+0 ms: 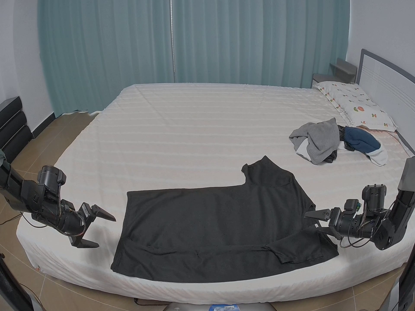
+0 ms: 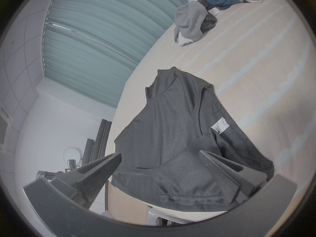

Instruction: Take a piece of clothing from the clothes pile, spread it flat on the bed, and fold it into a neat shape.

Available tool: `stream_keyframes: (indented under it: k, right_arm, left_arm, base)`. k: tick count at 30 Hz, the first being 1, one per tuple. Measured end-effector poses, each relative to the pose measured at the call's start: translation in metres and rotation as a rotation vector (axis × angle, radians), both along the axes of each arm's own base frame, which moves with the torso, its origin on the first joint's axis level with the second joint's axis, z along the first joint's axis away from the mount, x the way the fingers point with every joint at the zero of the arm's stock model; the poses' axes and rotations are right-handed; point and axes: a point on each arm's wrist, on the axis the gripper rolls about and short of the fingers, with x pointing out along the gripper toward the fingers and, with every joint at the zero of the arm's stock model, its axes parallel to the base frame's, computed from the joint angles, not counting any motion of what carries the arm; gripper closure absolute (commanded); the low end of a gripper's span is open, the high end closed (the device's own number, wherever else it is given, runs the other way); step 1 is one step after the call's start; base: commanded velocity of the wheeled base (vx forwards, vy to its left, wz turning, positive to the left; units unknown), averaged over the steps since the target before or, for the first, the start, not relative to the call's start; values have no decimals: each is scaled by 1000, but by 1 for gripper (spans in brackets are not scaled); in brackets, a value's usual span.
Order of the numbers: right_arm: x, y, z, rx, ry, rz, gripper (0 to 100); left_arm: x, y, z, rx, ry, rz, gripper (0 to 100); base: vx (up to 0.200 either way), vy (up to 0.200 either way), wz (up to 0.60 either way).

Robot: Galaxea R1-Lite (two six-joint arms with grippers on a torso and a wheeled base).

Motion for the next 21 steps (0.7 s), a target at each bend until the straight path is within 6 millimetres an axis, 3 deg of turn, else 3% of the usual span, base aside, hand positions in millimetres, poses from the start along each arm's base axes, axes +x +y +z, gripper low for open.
stream_keyframes:
  k: [6, 11, 21]
  right_arm:
    - [0, 0, 0, 0, 0, 0, 0]
    - [-2, 0, -1, 1, 9, 0, 0]
    - [-4, 0, -3, 1, 20, 0, 0]
  left_arm:
    - [13, -4, 9, 20, -48, -14, 0]
    - [35, -5, 18, 31, -107, -21, 0]
    - [107, -13, 20, 63, -228, -45, 0]
  base:
    - [0, 0, 0]
    - [0, 0, 0]
    - [0, 0, 0]
